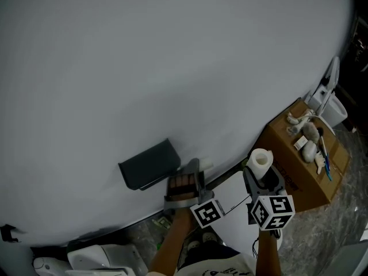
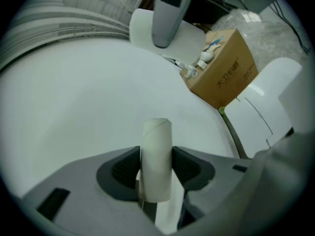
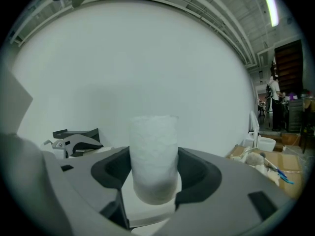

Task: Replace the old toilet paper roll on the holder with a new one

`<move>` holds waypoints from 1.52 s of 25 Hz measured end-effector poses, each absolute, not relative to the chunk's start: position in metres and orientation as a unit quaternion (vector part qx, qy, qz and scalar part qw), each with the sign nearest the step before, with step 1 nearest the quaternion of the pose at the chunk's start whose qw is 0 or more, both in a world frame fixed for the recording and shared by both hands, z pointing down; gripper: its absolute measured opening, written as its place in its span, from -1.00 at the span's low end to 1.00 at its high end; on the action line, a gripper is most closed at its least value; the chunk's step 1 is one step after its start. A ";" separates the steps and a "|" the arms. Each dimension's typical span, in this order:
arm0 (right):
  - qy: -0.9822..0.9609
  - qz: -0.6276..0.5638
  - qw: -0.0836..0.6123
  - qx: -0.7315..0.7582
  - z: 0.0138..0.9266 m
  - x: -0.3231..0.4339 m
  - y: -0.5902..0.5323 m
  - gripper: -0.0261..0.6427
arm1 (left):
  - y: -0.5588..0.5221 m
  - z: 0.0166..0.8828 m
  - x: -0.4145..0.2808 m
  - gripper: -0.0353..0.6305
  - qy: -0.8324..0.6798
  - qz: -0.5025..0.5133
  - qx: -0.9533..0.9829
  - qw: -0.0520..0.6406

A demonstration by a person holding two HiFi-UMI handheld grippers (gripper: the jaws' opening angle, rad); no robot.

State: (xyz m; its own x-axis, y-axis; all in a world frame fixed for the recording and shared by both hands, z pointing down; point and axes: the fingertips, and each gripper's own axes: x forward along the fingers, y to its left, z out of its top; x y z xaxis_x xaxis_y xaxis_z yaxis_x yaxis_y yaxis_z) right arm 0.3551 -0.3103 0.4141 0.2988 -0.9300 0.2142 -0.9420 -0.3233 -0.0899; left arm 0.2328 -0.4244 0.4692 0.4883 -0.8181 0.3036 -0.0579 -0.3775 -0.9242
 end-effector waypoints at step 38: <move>-0.681 0.095 0.081 0.722 0.426 0.250 -0.355 -0.05 | -0.383 0.376 0.088 -0.29 0.360 0.018 -0.932 0.031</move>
State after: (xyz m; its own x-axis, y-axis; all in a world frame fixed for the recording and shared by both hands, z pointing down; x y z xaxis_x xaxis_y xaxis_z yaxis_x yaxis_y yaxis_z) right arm 0.2499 -0.3546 0.4259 0.0548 -0.9674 0.2473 -0.9982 -0.0595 -0.0114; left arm 0.0876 -0.3832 0.3759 0.7401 -0.6703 -0.0550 -0.6724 -0.7388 -0.0443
